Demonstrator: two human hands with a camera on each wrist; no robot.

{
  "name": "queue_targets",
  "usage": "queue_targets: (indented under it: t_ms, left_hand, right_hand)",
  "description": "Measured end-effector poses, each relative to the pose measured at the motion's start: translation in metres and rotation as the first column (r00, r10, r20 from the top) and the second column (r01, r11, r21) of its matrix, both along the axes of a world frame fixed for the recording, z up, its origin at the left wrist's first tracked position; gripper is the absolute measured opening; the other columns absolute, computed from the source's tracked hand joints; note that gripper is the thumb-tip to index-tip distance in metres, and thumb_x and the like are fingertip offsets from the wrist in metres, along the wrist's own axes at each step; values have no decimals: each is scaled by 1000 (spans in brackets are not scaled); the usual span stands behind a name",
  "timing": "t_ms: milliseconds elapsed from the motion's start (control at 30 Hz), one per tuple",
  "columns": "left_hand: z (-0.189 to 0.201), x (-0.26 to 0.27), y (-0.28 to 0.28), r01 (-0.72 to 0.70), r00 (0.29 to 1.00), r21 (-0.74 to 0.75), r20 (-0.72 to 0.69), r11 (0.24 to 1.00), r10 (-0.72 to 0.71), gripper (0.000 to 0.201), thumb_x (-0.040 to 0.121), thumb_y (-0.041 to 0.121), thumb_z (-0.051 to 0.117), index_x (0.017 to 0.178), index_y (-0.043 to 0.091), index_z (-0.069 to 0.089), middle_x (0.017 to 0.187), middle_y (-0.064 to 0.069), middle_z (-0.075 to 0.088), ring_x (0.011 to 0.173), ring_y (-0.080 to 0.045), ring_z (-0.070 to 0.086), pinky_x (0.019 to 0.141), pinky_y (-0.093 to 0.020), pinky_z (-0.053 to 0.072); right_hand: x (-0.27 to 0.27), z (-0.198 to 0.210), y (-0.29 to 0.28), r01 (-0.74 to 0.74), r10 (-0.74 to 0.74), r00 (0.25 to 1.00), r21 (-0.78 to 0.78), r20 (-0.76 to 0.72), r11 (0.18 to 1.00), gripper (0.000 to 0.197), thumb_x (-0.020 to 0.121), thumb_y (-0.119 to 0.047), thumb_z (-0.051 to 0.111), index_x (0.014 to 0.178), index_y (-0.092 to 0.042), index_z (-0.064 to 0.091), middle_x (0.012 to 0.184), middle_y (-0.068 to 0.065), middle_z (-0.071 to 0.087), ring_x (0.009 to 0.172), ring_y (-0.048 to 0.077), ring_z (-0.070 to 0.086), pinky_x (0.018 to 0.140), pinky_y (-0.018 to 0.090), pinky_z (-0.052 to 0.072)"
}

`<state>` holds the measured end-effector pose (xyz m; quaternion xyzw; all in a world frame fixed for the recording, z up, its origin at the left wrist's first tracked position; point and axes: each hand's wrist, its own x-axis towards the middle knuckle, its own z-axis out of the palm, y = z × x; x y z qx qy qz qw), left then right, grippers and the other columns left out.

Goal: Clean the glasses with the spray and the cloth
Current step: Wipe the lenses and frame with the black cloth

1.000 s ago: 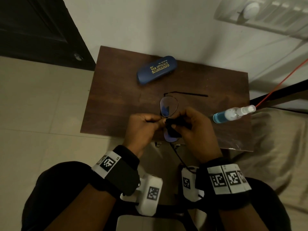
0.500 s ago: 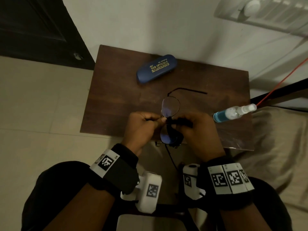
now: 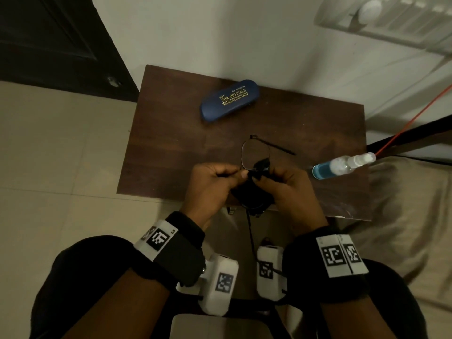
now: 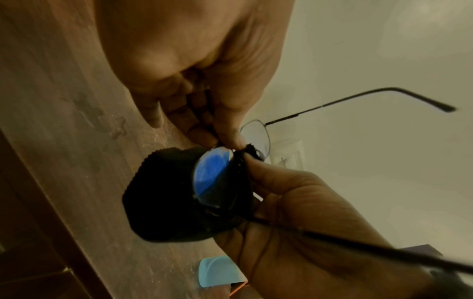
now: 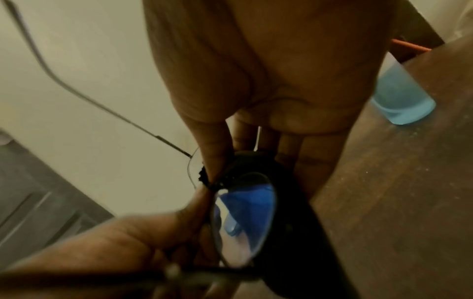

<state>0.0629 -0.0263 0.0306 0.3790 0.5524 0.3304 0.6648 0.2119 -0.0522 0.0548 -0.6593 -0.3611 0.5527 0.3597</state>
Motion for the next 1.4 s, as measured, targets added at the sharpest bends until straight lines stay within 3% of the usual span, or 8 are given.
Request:
queue_targets:
  t_ms: [200, 367, 467, 667, 800, 900, 1133, 1400]
  left_hand:
    - [2, -5, 0, 14, 1000, -63, 3, 998, -14, 13, 86, 11, 66, 91, 2, 73, 86, -10, 75, 80, -18, 72, 62, -26, 56]
    - [3, -3, 2, 12, 999, -111, -38, 994, -16, 13, 86, 11, 65, 88, 1, 73, 81, -9, 74, 67, -7, 70, 52, -16, 51]
    - [5, -3, 4, -40, 998, -142, -55, 989, 33, 12, 85, 10, 67, 87, 1, 73, 74, -6, 71, 55, -2, 65, 46, -14, 48]
    - [6, -2, 1, 3, 1000, -145, -25, 989, -7, 12, 86, 9, 65, 89, 1, 73, 80, -9, 73, 62, -5, 69, 51, -15, 50]
    - [5, 0, -3, 69, 997, -142, -34, 987, -75, 11, 87, 10, 64, 90, 6, 73, 87, -8, 75, 80, -14, 72, 64, -22, 56]
    - [4, -1, -2, 56, 997, -152, -35, 987, -62, 11, 86, 9, 64, 89, 5, 74, 86, -10, 75, 77, -14, 72, 61, -21, 56]
    - [5, -8, 9, 11, 999, -264, -45, 965, -23, 12, 85, 15, 66, 75, 11, 72, 61, 4, 70, 60, -6, 65, 55, -19, 51]
    - [9, -1, 5, 17, 998, -336, 62, 942, 4, 19, 85, 4, 62, 96, -11, 67, 90, -20, 68, 80, -23, 62, 76, -32, 52]
  right_hand:
    - [5, 0, -6, -158, 155, 986, 43, 69, 987, 15, 89, -16, 63, 89, -21, 77, 87, 21, 72, 86, 45, 66, 77, 60, 51]
    - [12, 5, -8, -226, 213, 963, 64, 168, 972, 11, 87, -11, 64, 84, -5, 72, 73, 16, 70, 64, 21, 69, 54, 25, 54]
    - [11, 4, -10, -245, 220, 951, 97, 216, 965, 10, 86, -13, 65, 82, -9, 73, 70, 8, 72, 62, 17, 69, 55, 20, 52]
    - [5, 1, -7, -178, 157, 969, 98, 188, 979, 16, 88, -12, 63, 76, -7, 71, 65, 19, 65, 54, 27, 60, 50, 22, 47]
    - [6, -1, -7, -165, 148, 968, 69, 201, 984, 28, 89, -13, 63, 62, -22, 67, 51, 5, 55, 47, 13, 48, 47, 24, 39]
    - [9, 0, -6, -231, 223, 953, 20, 203, 973, 20, 89, -15, 62, 72, -9, 70, 60, 19, 61, 51, 17, 53, 50, 24, 43]
    - [23, 3, -12, -185, 151, 940, 85, 306, 979, 14, 88, -7, 62, 89, -16, 72, 79, -4, 72, 68, 1, 67, 57, 10, 49]
    - [3, -5, -8, -145, 67, 951, 245, 301, 958, 14, 82, -6, 68, 94, -13, 73, 89, -2, 73, 80, 7, 70, 70, 25, 57]
